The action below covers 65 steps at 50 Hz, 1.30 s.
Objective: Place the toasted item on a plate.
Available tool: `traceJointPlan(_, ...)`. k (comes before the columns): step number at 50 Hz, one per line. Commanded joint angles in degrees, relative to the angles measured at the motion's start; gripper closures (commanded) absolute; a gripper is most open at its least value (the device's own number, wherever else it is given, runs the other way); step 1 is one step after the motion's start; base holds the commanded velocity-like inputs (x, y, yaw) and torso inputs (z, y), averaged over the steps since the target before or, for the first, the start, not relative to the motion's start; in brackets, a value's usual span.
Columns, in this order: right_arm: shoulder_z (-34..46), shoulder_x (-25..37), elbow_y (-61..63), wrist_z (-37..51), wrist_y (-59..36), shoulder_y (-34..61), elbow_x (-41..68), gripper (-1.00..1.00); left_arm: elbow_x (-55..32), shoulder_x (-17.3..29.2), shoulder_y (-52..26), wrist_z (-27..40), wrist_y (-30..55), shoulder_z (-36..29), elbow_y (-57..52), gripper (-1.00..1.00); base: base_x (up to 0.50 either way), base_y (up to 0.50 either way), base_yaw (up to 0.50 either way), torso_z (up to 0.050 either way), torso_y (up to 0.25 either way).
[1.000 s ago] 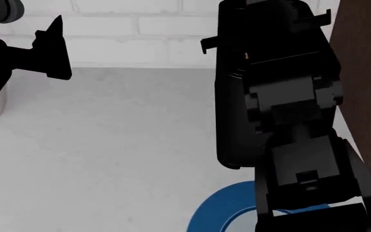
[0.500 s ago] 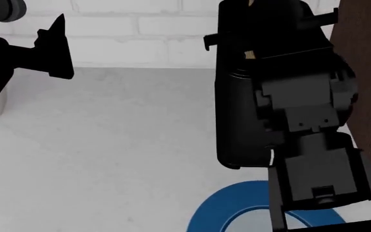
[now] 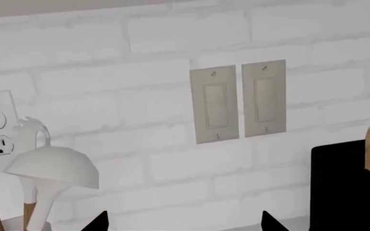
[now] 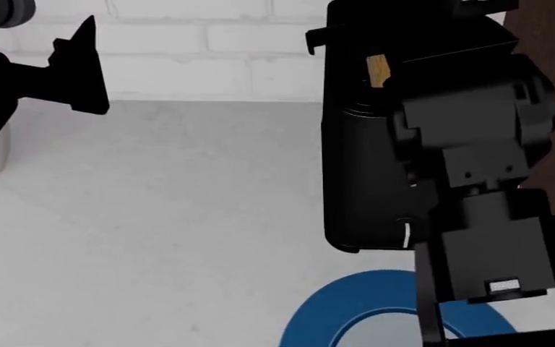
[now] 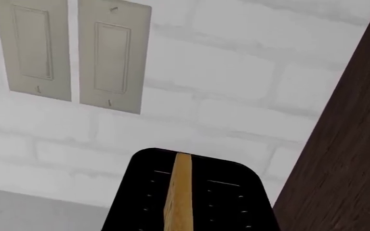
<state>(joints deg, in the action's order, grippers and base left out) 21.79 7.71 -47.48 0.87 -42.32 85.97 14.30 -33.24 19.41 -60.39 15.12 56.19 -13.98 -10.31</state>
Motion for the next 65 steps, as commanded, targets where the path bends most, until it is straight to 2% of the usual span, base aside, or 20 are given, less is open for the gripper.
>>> traceJointPlan(1,-0.07,1.09,5.45,0.84,-3.57,2.31,-1.86,1.00,-0.45,0.13,-0.17,0.29,0.34,0.19,-0.39,-1.00,0.00,0.00,0.00,0.000,0.000)
traceJointPlan(27,0.38,2.52,14.69,1.41,-11.33,5.57,-0.77,1.00,-1.63,0.48,-0.29,0.87,0.92,0.85,-1.59,-1.00,0.00,0.00,0.00,0.000,0.000)
traceJointPlan(41,-2.31,7.37,36.65,2.57,-24.27,-1.13,3.47,1.00,-2.31,-0.21,-0.82,1.32,1.35,0.57,-2.36,-1.00,0.00,0.00,0.00,0.000,0.000)
traceJointPlan(50,-3.63,8.85,46.19,3.36,-30.26,-3.17,5.58,1.00,-2.56,-0.40,-0.86,1.36,1.23,0.33,-2.47,-1.00,0.00,0.00,0.00,0.000,0.000)
traceJointPlan(65,-11.05,11.42,69.22,5.26,-45.32,-9.21,12.05,1.00,-3.56,0.23,-1.07,2.07,1.94,1.79,-3.12,-1.00,0.00,0.00,0.00,0.000,0.000)
